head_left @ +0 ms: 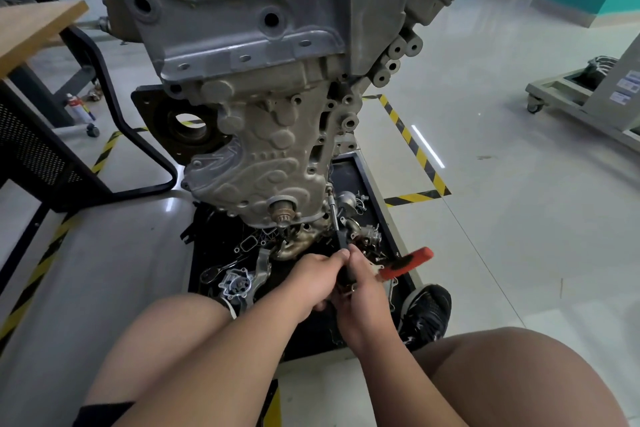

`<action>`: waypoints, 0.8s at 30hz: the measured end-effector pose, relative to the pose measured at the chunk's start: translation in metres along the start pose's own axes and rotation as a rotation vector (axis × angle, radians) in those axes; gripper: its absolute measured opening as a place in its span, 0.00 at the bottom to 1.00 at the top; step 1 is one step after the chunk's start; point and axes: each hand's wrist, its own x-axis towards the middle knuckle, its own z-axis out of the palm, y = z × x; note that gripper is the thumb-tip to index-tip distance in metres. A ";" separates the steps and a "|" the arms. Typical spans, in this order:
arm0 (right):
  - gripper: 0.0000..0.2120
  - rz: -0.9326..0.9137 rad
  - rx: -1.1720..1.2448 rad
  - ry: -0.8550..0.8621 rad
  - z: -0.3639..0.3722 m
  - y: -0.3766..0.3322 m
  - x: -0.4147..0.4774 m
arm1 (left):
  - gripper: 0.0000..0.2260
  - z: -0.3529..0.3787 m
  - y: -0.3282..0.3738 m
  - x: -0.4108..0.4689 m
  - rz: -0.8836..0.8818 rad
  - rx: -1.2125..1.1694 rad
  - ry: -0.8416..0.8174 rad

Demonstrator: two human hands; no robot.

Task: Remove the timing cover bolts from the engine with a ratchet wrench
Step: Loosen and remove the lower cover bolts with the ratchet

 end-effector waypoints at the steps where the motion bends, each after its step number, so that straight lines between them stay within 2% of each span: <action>1: 0.13 0.032 0.062 0.009 -0.001 -0.002 0.000 | 0.17 0.000 0.000 0.000 0.001 0.000 -0.009; 4: 0.22 0.095 0.131 0.040 -0.001 -0.007 -0.002 | 0.17 0.001 -0.003 -0.001 -0.011 -0.004 -0.075; 8: 0.18 0.101 -0.002 0.071 -0.001 -0.009 -0.005 | 0.17 0.006 -0.005 -0.003 -0.002 -0.001 -0.077; 9: 0.18 0.076 -0.082 0.084 -0.002 -0.009 -0.005 | 0.17 0.006 -0.005 -0.003 0.002 0.005 -0.053; 13: 0.15 -0.137 -0.660 0.063 -0.008 -0.008 -0.011 | 0.19 0.007 -0.005 -0.003 -0.031 -0.018 0.016; 18: 0.08 -0.246 -1.134 0.077 -0.020 -0.011 -0.028 | 0.18 0.006 -0.003 -0.004 -0.057 -0.079 -0.029; 24: 0.09 -0.302 -1.458 0.107 -0.015 -0.010 -0.035 | 0.17 0.005 -0.001 -0.006 -0.066 -0.080 -0.062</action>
